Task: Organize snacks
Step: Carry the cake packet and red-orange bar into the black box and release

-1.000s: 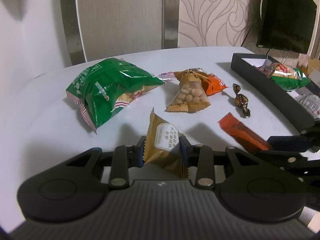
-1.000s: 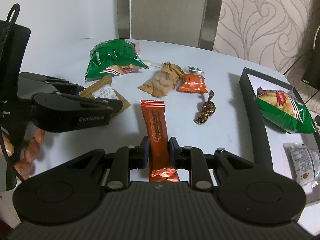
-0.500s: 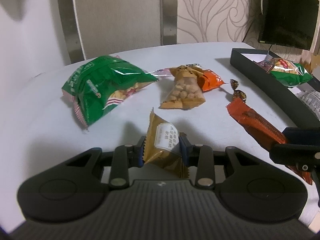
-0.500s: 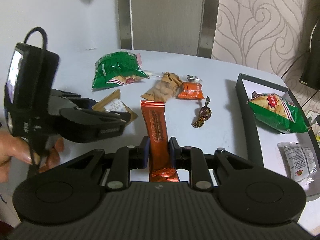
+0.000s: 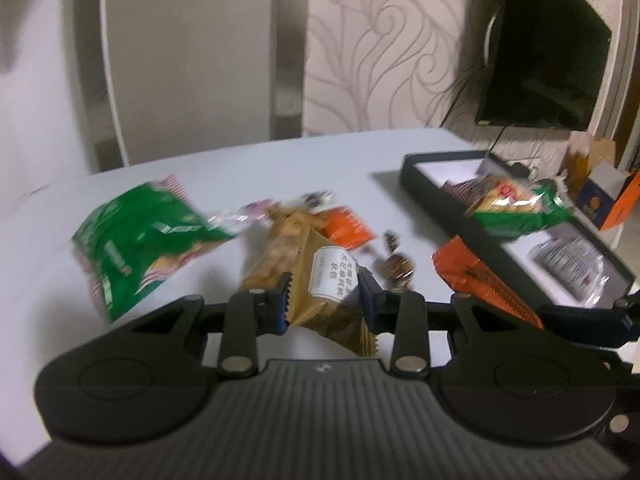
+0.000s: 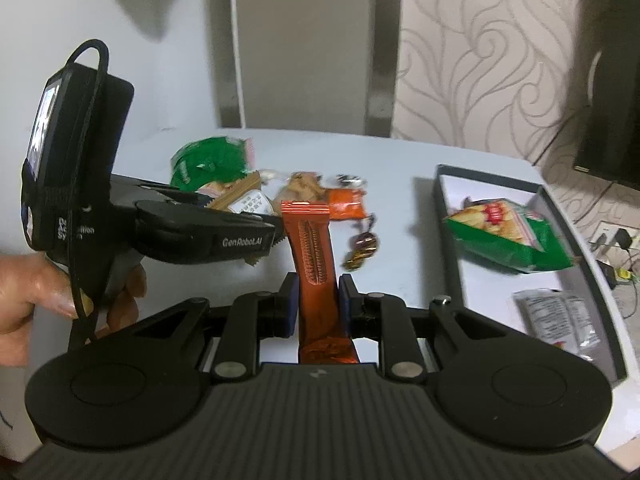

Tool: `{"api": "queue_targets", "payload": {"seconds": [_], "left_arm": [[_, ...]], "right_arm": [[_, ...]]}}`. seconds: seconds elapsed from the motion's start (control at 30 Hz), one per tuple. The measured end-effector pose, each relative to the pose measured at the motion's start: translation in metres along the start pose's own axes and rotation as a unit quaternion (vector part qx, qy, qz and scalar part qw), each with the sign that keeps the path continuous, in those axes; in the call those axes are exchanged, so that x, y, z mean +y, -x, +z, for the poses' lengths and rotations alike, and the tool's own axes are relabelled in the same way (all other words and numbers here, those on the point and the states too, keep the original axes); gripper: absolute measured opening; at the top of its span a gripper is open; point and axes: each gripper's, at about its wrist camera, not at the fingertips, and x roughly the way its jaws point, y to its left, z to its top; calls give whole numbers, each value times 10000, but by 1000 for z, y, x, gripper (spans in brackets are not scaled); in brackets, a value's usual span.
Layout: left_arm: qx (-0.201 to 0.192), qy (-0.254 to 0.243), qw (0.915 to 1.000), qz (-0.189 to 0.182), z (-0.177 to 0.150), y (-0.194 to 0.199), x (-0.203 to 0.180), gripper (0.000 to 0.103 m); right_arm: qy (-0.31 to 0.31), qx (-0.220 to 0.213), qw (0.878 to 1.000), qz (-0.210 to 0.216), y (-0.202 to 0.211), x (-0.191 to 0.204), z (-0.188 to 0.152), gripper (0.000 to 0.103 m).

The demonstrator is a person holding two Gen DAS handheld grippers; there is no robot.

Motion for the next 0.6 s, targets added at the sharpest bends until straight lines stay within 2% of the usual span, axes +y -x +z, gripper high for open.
{"api": "queue_targets", "payload": {"seconds": [0.27,0.6], "left_arm": [[-98,-198,9990,-396,18,-9,-42,37],[-165,-496,9947,-891,33,-26,-103,37]], "right_arm": [[-366,-122,9982,-464,23,-47,-4,24],[-861,-70,9913,-997,37,-113,-24,24]]}}
